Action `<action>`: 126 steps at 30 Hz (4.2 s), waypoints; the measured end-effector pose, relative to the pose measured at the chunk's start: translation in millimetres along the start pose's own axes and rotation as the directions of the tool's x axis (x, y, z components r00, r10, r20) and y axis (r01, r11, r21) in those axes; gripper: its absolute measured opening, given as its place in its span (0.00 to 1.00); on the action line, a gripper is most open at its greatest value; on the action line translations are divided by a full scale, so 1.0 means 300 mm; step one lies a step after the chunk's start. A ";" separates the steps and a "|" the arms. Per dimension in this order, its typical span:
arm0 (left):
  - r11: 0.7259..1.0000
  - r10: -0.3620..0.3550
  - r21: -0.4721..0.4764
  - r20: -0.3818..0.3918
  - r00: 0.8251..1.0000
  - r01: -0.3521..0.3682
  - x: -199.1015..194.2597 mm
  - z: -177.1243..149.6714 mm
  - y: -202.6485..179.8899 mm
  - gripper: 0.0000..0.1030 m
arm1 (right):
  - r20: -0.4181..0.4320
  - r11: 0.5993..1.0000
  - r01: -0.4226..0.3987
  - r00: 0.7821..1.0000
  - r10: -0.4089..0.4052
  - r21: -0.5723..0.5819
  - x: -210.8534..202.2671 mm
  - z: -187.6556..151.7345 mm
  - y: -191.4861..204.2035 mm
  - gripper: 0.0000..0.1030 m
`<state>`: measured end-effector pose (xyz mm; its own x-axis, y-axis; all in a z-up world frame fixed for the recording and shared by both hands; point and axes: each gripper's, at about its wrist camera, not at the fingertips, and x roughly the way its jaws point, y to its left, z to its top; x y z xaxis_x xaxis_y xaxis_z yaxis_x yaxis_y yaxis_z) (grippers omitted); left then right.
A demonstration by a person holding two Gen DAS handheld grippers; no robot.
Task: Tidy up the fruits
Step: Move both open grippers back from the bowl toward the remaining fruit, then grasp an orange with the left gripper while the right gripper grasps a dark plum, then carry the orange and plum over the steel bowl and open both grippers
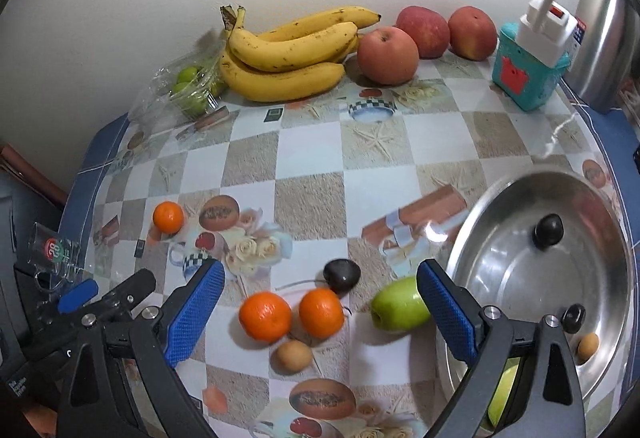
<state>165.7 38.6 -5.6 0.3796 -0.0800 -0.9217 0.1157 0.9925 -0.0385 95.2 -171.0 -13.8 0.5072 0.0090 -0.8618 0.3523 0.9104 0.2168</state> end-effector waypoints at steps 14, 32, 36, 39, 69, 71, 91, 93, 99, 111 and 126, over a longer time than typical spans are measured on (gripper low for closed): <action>0.994 -0.105 -0.043 -0.056 0.993 0.103 0.101 0.119 0.058 0.99 | -0.015 0.999 0.045 0.999 -0.045 0.000 0.037 0.047 -0.019 0.94; 0.990 -0.043 0.126 -0.106 0.993 0.056 0.209 0.210 -0.075 0.65 | -0.147 1.000 0.016 0.989 -0.013 0.023 0.183 0.024 -0.052 0.49; 0.992 -0.038 0.117 -0.121 0.992 0.052 0.244 0.208 -0.074 0.51 | -0.175 0.999 0.006 0.985 0.001 0.036 0.212 0.009 -0.059 0.43; 0.992 -0.041 0.111 -0.128 0.991 0.056 0.259 0.212 -0.073 0.43 | -0.178 0.999 0.001 0.984 0.006 0.040 0.220 0.006 -0.061 0.36; 0.992 -0.079 -0.096 0.018 0.997 0.080 -0.034 0.041 -0.099 0.38 | -0.120 0.992 -0.072 0.989 0.085 0.103 0.104 -0.004 -0.084 0.26; 0.992 -0.078 -0.099 0.025 0.997 0.080 -0.053 0.022 -0.109 0.38 | -0.107 0.991 -0.081 0.990 0.092 0.104 0.075 -0.010 -0.085 0.26; 0.999 -0.046 0.003 0.069 0.997 0.046 -0.118 -0.126 -0.237 0.38 | -0.016 0.986 -0.078 0.997 0.081 0.147 -0.117 -0.079 -0.160 0.26; 0.999 -0.048 0.014 0.077 0.996 0.048 -0.130 -0.127 -0.252 0.38 | -0.009 0.985 -0.078 0.997 0.081 0.151 -0.134 -0.083 -0.169 0.26; 0.996 -0.082 0.042 0.102 0.991 0.079 -0.174 -0.130 -0.312 0.38 | 0.021 0.984 -0.083 0.997 0.080 0.160 -0.172 -0.063 -0.199 0.26; 0.979 -0.133 0.165 0.089 0.987 0.117 -0.194 -0.178 -0.504 0.38 | 0.016 0.966 -0.050 0.999 0.048 0.253 -0.175 -0.059 -0.365 0.26; 0.912 -0.235 0.345 -0.011 0.972 0.224 -0.198 -0.288 -0.755 0.38 | 0.042 0.898 -0.011 0.999 -0.008 0.440 -0.218 -0.079 -0.658 0.26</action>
<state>37.5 -173.6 24.5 0.3322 -0.3099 -0.8908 0.5070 0.8551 -0.1085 -26.1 -341.7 -11.0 0.5366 -0.0160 -0.8437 0.6569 0.6355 0.4058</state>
